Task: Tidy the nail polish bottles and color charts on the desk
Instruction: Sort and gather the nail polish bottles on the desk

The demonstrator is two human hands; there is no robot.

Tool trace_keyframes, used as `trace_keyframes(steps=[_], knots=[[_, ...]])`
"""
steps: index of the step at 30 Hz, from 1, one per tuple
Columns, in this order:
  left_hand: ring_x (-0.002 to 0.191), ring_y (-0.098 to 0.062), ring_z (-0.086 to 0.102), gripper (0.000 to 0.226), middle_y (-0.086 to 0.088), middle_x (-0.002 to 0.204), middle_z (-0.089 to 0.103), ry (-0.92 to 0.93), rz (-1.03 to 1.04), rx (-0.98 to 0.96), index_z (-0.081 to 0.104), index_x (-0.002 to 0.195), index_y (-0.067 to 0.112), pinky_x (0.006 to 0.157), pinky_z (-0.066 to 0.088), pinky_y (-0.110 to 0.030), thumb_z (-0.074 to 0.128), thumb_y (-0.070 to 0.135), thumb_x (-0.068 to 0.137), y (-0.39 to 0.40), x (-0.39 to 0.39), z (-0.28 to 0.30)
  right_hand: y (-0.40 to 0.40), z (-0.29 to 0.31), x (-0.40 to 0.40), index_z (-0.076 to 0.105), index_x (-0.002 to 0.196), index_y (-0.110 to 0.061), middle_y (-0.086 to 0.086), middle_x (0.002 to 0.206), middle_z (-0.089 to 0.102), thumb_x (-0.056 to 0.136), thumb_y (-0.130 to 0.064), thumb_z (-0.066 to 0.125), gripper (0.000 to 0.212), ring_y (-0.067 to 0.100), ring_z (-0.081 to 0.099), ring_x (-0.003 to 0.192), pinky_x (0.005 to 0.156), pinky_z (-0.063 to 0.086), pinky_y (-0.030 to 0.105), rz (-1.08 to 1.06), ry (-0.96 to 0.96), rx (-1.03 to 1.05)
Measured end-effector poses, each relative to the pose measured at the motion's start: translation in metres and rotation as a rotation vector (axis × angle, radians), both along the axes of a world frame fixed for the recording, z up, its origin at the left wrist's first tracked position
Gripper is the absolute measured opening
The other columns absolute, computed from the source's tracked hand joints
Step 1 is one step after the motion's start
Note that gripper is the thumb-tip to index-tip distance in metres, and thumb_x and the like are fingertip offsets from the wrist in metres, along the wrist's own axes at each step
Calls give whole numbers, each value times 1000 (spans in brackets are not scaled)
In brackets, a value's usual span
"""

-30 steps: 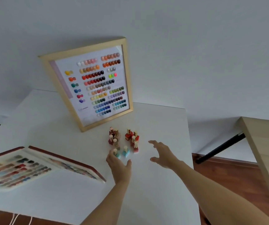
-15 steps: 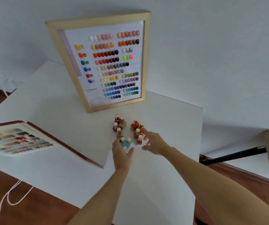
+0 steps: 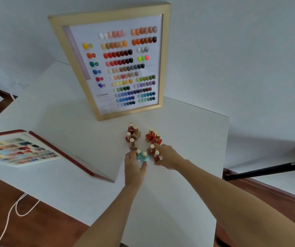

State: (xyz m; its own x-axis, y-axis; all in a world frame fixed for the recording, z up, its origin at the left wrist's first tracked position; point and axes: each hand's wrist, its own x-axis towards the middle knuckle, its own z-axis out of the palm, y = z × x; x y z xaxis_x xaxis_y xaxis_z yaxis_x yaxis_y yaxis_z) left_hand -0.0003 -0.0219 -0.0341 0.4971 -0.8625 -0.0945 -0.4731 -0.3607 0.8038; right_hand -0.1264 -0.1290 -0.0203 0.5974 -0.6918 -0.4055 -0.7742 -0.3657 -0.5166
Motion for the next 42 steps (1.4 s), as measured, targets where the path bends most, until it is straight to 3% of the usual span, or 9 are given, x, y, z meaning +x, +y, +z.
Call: trace_keyframes(steps=[5,8,13,18,23,34,38,40,42], knots=[[96,-23,58,41,-12,107,57,-31,-60,13,56,112,4,80,47,-22,75,12,77,0,3,-1,7,-3,-6,35,132,-24,9,109,50,76,-28,72,67,22,49,92,75,40,30,-20,-2,-15],[99,-22,57,40,-11,107,58,-54,-137,16,56,114,5,85,47,-23,74,13,78,1,2,-1,14,-4,-18,32,134,-24,9,117,46,77,-29,72,69,24,52,95,76,43,29,-51,-10,-31],[100,-20,57,44,-10,109,59,-59,-271,-2,56,118,6,89,45,-22,74,13,78,-7,-15,2,26,-2,-59,40,128,-20,6,135,32,76,-30,74,63,26,48,111,91,44,31,-193,-69,-83],[103,-17,57,44,-4,112,58,-41,-484,7,56,120,11,95,48,-27,70,11,78,-27,-48,7,38,3,-115,50,111,-20,-3,111,45,73,-25,74,45,20,52,100,82,38,22,-391,-123,-133],[101,-19,58,41,-5,111,60,-75,-724,34,58,116,10,92,47,-26,72,12,77,-45,-83,7,52,5,-157,49,107,-15,-8,99,42,74,-28,74,43,13,45,89,77,35,22,-487,-71,-185],[106,-22,59,47,-6,117,60,-202,-912,121,55,122,11,95,48,-33,71,15,78,-52,-112,5,67,6,-169,46,123,-16,4,119,49,76,-33,73,57,23,52,106,88,45,29,-502,-10,-156],[112,-23,57,54,-5,125,59,-218,-908,145,50,128,14,99,46,-33,69,9,78,-49,-111,7,64,14,-172,34,136,-15,7,130,42,74,-35,76,78,26,51,112,92,45,32,-445,81,-81],[118,-24,54,61,-6,131,55,-220,-904,165,46,134,14,103,44,-32,67,4,78,-47,-108,8,59,19,-175,23,143,-19,8,131,40,71,-23,79,91,27,51,111,90,47,33,-385,146,-13],[125,-23,49,66,-6,138,50,-224,-870,171,40,139,14,108,39,-31,63,-1,78,-43,-104,9,52,28,-179,13,146,-23,11,130,39,72,1,69,96,27,53,105,81,50,30,-321,216,41]])
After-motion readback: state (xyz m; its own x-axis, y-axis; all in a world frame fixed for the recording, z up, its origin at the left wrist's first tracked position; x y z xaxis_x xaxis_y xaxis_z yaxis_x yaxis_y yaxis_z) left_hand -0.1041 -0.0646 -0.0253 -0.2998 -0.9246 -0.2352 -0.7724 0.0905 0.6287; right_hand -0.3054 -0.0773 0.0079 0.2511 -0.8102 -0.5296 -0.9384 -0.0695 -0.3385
